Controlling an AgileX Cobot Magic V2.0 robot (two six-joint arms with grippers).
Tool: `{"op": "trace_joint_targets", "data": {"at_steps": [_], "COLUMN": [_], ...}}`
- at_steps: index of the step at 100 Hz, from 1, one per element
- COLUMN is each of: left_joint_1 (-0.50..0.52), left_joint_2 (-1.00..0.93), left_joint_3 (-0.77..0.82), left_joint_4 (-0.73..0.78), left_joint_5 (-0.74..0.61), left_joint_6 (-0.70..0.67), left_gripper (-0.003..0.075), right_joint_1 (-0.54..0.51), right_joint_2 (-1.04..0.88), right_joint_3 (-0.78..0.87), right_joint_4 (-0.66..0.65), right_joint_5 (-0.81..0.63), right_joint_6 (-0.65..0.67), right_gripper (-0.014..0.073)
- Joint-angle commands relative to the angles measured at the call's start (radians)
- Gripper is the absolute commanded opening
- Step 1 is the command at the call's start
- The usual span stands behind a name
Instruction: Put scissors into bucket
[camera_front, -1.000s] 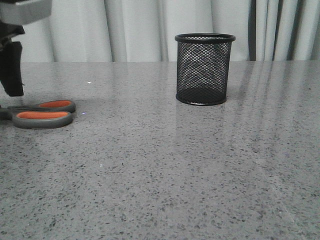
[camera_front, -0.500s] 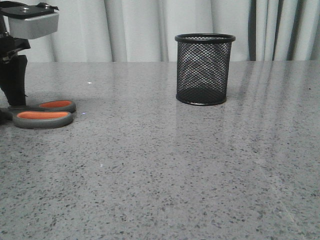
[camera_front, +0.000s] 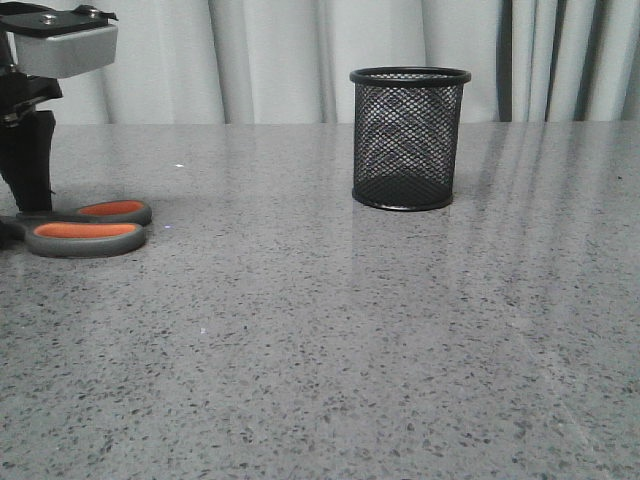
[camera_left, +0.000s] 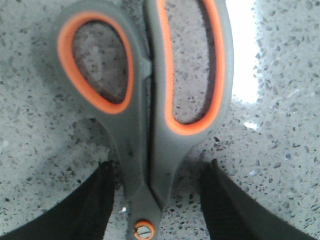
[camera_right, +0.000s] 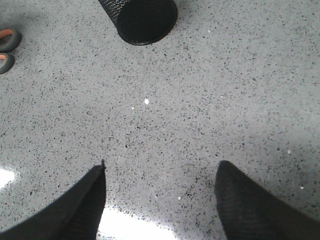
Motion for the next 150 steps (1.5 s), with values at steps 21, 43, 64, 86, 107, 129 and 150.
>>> {"op": "trace_joint_targets", "data": {"at_steps": [21, 43, 64, 86, 107, 129, 150], "left_joint_1": [-0.008, -0.008, -0.008, -0.008, -0.030, -0.123, -0.248], "left_joint_2": [-0.007, -0.007, -0.039, -0.150, -0.279, -0.416, -0.478], "left_joint_3": [-0.007, -0.007, -0.047, -0.145, -0.220, -0.259, -0.287], "left_joint_4": [-0.048, -0.048, 0.002, 0.010, 0.037, 0.049, 0.077], "left_joint_5": [0.016, 0.014, 0.050, 0.072, 0.072, 0.066, 0.062], "left_joint_6": [0.002, -0.066, -0.201, -0.265, -0.326, -0.369, -0.446], "left_gripper": [0.0125, -0.0016, -0.0020, -0.0021, -0.0021, -0.0021, -0.0021], "right_joint_1": [0.003, 0.003, 0.003, 0.003, 0.003, 0.003, 0.003], "right_joint_2": [0.001, 0.001, 0.001, 0.001, 0.001, 0.001, 0.001], "right_joint_3": [-0.034, -0.034, -0.034, -0.034, -0.034, -0.034, -0.034], "right_joint_4": [0.021, 0.021, 0.021, 0.035, 0.184, 0.610, 1.018], "right_joint_5": [-0.042, -0.042, -0.040, -0.047, -0.089, -0.118, -0.113], "right_joint_6": [-0.013, -0.013, -0.013, -0.013, -0.044, -0.272, -0.503], "right_gripper": [0.0424, 0.0424, 0.0424, 0.0424, 0.0423, 0.0423, 0.0423]}}
